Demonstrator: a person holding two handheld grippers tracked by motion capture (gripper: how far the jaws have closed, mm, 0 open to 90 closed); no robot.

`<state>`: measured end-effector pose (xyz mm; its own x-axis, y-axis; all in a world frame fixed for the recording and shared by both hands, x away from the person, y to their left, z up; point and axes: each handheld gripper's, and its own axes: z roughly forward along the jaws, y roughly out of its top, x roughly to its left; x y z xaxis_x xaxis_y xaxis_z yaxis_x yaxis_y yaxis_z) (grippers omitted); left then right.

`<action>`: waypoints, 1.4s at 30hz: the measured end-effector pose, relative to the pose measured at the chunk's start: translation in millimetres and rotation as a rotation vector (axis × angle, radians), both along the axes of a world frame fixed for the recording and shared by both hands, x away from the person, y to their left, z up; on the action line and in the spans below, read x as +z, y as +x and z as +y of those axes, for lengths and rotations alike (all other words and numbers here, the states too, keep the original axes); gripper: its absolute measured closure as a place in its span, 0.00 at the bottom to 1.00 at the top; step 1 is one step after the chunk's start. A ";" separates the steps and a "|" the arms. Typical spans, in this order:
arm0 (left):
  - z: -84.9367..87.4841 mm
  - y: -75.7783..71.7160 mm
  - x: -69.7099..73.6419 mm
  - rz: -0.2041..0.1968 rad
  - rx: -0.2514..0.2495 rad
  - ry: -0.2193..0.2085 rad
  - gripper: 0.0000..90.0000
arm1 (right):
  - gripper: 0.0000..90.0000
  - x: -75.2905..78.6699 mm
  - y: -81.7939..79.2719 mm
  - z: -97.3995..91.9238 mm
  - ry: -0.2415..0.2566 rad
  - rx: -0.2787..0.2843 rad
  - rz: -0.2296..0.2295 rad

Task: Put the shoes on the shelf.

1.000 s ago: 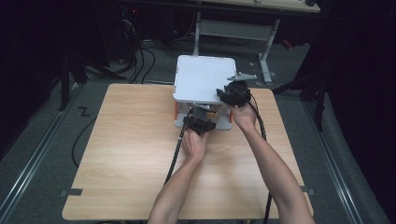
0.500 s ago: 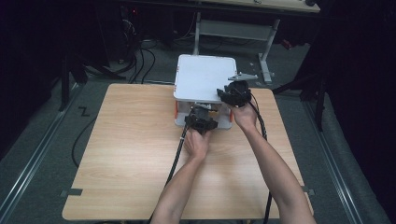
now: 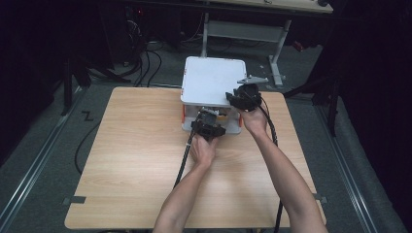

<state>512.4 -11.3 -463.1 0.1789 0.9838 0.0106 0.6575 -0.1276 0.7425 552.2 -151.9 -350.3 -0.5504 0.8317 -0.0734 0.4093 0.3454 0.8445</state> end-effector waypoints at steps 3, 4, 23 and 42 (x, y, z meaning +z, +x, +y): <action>5.9 -5.5 5.1 -0.019 -0.027 -0.020 0.29 | 0.68 0.3 -0.4 -0.1 -0.001 -0.002 0.002; 8.3 -7.4 7.2 -0.021 -0.047 -0.025 0.29 | 0.68 0.4 -0.4 0.0 -0.002 -0.001 0.003; 79.8 -57.9 62.4 -0.123 -0.223 -0.110 0.33 | 0.54 8.7 -17.9 -14.0 0.097 0.004 0.032; 160.8 -120.8 44.9 -0.143 -0.223 -0.181 0.35 | 0.53 -29.8 -109.8 -92.2 0.183 0.021 0.044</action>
